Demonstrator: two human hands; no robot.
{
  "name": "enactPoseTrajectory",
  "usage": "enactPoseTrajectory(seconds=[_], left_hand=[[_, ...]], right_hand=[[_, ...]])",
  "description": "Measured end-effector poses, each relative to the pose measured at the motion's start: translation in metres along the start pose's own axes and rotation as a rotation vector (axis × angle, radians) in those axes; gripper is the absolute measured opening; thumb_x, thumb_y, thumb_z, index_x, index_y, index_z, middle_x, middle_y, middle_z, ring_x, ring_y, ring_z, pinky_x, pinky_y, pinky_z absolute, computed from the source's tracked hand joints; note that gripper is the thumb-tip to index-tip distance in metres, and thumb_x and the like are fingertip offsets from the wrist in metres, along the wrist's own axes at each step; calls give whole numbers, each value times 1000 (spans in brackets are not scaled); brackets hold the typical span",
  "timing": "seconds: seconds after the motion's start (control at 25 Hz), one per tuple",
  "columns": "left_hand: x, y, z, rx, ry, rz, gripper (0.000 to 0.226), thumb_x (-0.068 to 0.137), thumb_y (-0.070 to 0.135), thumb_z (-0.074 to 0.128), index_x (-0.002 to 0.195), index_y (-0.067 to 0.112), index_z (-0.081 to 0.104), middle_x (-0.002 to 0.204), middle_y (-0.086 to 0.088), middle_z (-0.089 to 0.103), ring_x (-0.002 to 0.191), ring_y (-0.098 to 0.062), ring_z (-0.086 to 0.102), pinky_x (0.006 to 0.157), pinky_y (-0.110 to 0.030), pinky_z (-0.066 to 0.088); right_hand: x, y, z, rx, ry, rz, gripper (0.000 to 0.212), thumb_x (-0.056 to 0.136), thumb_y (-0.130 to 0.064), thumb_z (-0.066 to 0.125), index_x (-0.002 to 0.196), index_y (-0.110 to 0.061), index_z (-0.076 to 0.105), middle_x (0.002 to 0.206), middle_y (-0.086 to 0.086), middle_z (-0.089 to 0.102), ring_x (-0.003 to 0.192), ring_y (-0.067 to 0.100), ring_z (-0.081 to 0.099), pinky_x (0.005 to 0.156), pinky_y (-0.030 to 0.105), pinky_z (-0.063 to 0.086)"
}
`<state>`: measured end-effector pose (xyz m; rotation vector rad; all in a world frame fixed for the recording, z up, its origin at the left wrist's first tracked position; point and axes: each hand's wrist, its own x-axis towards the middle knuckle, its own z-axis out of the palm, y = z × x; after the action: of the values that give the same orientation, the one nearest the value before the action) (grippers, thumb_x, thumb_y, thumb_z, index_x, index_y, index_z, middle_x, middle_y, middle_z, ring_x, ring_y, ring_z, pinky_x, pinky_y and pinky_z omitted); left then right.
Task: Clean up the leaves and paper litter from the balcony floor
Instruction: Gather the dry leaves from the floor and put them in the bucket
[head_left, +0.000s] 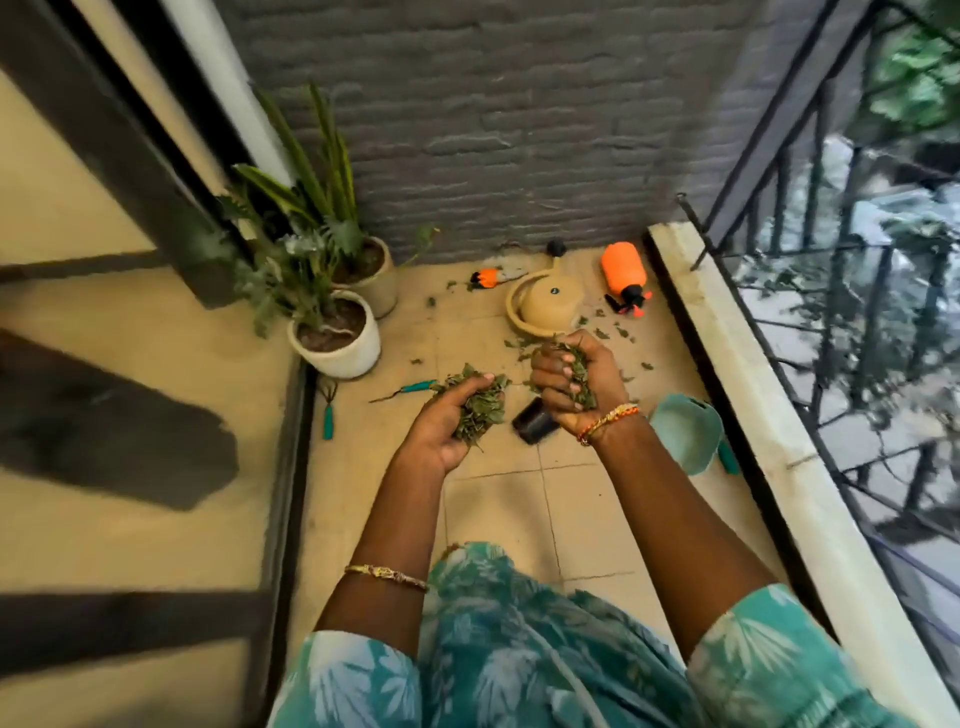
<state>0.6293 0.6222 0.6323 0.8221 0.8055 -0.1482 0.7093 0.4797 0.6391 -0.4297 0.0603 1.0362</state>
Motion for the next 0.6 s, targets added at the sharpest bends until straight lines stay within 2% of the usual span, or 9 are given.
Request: enactPoseTrajectory(seconds=[0.12,0.2,0.28,0.36,0.48,0.6], left_hand=[[-45,-45,-13,-188,129,100,6,91,10,60,87,7,65,63,-4,69,51,-9,65,46,-18,51],[-76,-81,-17,-277,193,132,9,91,10,60,85,7,65,61,-3,69,50,-9,65,45,-18,50],[-110,-117,-25,-333,267,149,10,92,10,60,84,8,66,62,-3,70,51,-8,66,45,-18,51],[-142,-150,-35,-372,335,187,8,91,10,61,85,7,67,65,-3,71,53,-9,66,47,-18,52],[-189,-204,-60,-466,482,232,6,88,10,64,86,6,68,67,-3,72,53,-10,66,48,-19,52],[-235,-269,-87,-576,621,256,7,85,11,69,89,6,69,73,-6,72,57,-12,67,52,-21,55]], right_hand=[[-25,20,1,-99,-48,193,40,50,-14,82,48,-16,41,43,-4,33,30,5,24,22,11,22],[-47,37,6,-187,4,265,36,56,-17,74,46,-17,39,43,-5,33,28,5,28,23,11,20],[-75,62,13,-268,128,323,34,75,-22,55,46,-16,37,49,-3,41,29,4,29,23,11,16],[-98,89,18,-307,165,378,43,92,-24,37,49,-16,37,53,-1,46,28,3,28,22,12,16],[-126,138,19,-386,130,501,37,95,-23,33,58,-20,36,44,-8,37,27,2,25,22,12,16],[-165,192,12,-480,86,636,42,94,-19,33,52,-20,38,40,-8,31,27,2,23,24,12,15]])
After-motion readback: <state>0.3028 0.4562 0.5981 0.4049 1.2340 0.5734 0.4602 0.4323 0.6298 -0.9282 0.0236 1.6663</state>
